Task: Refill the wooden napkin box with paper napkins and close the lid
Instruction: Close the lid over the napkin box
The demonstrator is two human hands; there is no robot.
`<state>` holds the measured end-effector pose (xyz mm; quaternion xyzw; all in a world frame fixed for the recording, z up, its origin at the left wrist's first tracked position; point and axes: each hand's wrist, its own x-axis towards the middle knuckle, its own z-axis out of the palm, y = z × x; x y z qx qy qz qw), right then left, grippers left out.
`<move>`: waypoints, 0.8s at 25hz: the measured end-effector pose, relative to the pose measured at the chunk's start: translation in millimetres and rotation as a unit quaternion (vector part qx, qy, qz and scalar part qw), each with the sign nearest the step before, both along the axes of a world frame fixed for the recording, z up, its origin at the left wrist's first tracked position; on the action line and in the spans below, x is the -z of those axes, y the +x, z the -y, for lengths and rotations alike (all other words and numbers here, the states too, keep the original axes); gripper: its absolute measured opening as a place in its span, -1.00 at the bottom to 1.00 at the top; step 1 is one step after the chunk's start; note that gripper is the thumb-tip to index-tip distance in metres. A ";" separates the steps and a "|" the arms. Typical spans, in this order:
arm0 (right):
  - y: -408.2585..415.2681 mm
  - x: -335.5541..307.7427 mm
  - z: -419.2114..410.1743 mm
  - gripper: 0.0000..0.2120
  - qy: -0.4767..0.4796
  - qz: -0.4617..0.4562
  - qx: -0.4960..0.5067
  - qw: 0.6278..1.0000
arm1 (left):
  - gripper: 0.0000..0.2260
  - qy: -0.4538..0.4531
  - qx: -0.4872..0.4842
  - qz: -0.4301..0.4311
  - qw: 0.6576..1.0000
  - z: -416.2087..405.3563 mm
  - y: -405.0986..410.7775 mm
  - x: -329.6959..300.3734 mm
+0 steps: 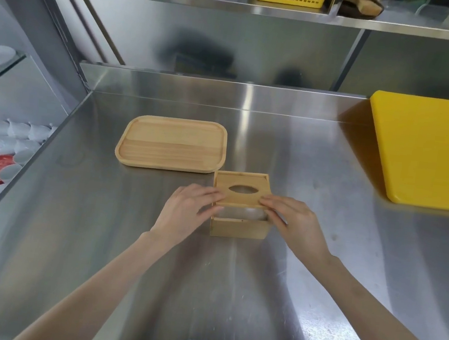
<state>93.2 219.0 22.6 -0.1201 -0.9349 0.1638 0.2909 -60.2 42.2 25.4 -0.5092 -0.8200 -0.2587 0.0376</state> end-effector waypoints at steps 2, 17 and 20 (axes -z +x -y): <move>3.2 7.0 1.0 -0.72 0.008 0.008 -0.002 1.000 | -0.64 0.007 -0.004 0.000 1.000 1.9 3.4 8.2; 9.7 29.0 10.3 -0.70 0.034 0.018 0.013 0.999 | -0.67 -0.003 -0.007 0.000 1.000 8.6 10.3 34.7; 10.1 29.5 9.6 -0.70 0.032 0.019 0.014 0.999 | -0.66 0.002 -0.012 -0.010 1.000 8.2 10.5 36.3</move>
